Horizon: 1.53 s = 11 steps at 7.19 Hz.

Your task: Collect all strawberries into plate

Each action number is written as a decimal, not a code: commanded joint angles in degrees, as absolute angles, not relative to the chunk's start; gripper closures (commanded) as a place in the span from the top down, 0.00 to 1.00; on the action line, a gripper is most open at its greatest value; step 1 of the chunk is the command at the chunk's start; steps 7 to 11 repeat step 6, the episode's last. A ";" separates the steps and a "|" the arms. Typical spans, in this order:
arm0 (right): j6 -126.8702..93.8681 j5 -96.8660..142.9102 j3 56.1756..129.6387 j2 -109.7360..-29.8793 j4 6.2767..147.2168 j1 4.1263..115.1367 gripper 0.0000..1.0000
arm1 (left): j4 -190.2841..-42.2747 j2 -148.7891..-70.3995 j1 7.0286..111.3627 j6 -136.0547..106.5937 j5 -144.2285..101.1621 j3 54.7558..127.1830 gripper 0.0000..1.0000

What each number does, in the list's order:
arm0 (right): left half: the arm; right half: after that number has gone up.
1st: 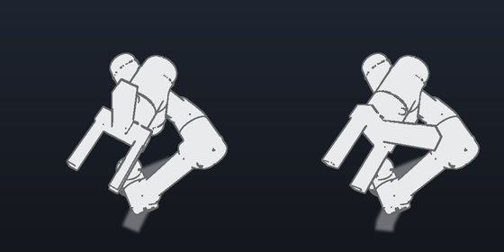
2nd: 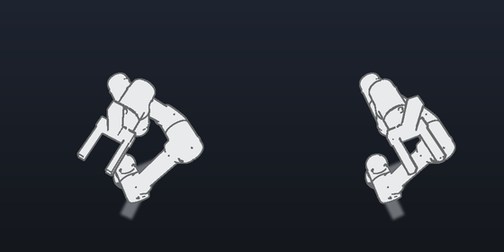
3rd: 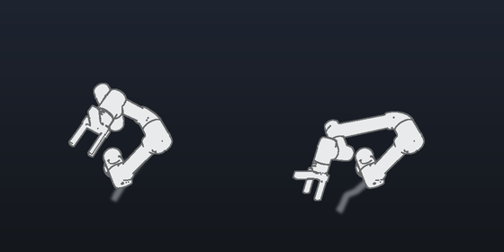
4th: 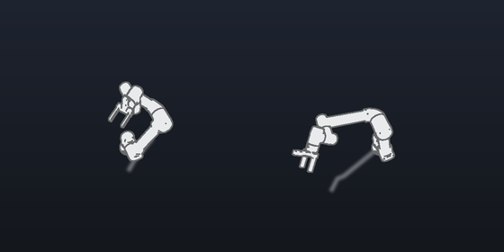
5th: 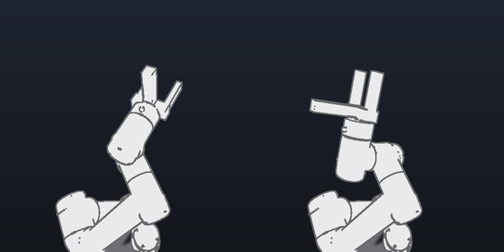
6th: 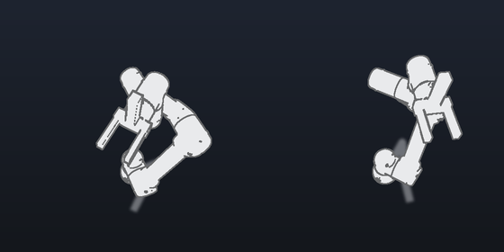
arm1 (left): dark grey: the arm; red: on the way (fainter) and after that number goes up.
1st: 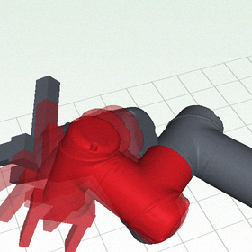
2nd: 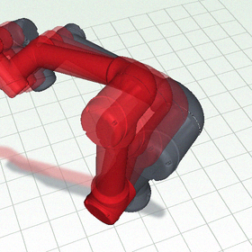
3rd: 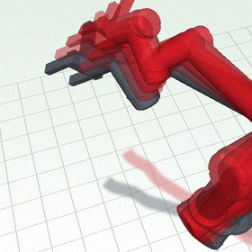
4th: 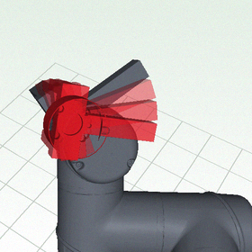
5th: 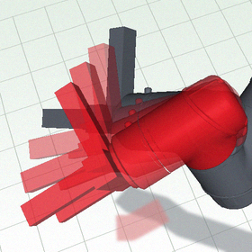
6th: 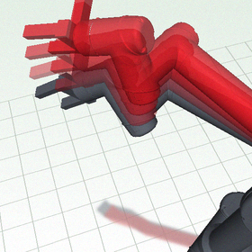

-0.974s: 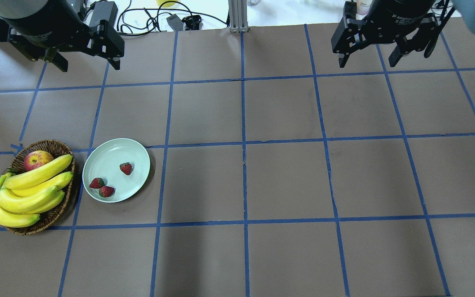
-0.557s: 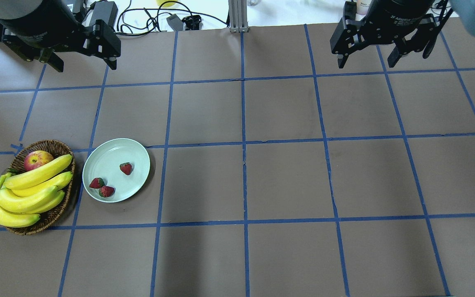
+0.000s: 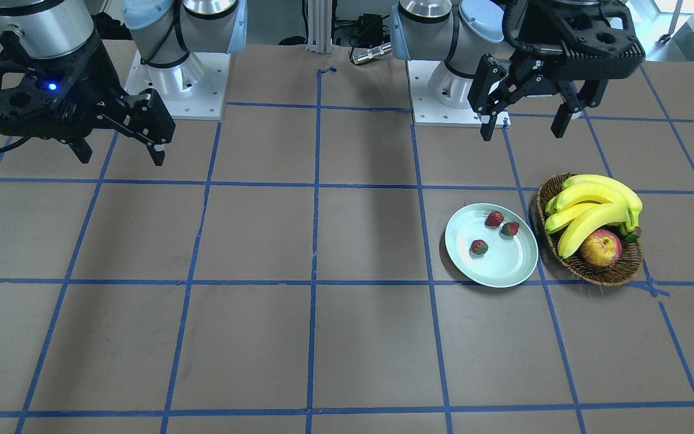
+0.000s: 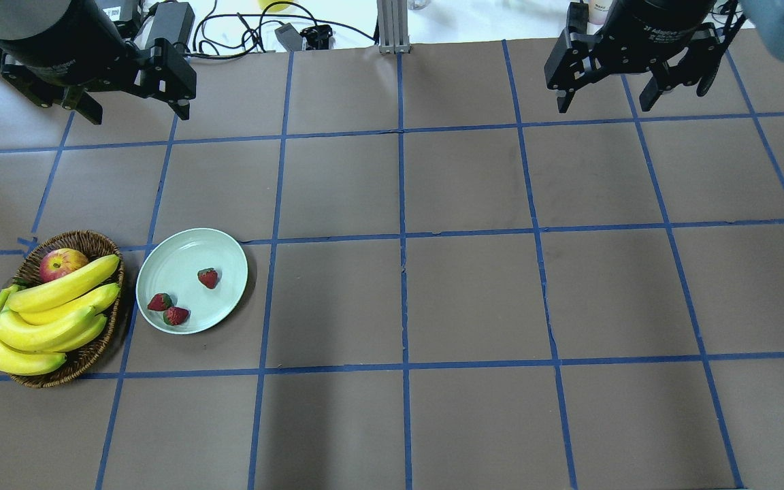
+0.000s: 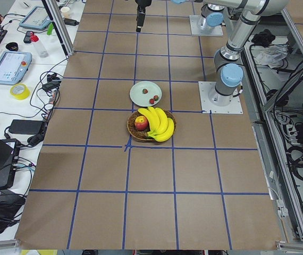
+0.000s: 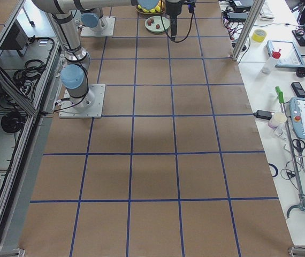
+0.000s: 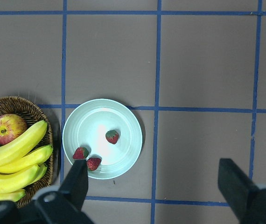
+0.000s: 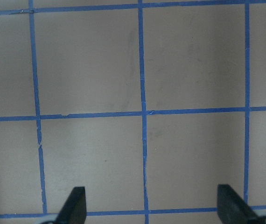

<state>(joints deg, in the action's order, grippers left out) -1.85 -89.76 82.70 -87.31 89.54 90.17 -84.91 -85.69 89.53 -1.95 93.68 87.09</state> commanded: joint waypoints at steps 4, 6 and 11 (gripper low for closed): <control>-1.85 -90.18 82.62 -87.36 89.65 90.18 1.00 | -86.73 -86.66 87.20 -1.50 90.02 86.49 1.00; -1.85 -90.18 82.62 -87.36 89.56 90.18 1.00 | -90.94 -86.66 87.54 -1.41 91.13 86.31 1.00; -1.85 -90.18 82.62 -87.36 89.56 90.18 1.00 | -90.94 -86.66 87.54 -1.41 91.13 86.31 1.00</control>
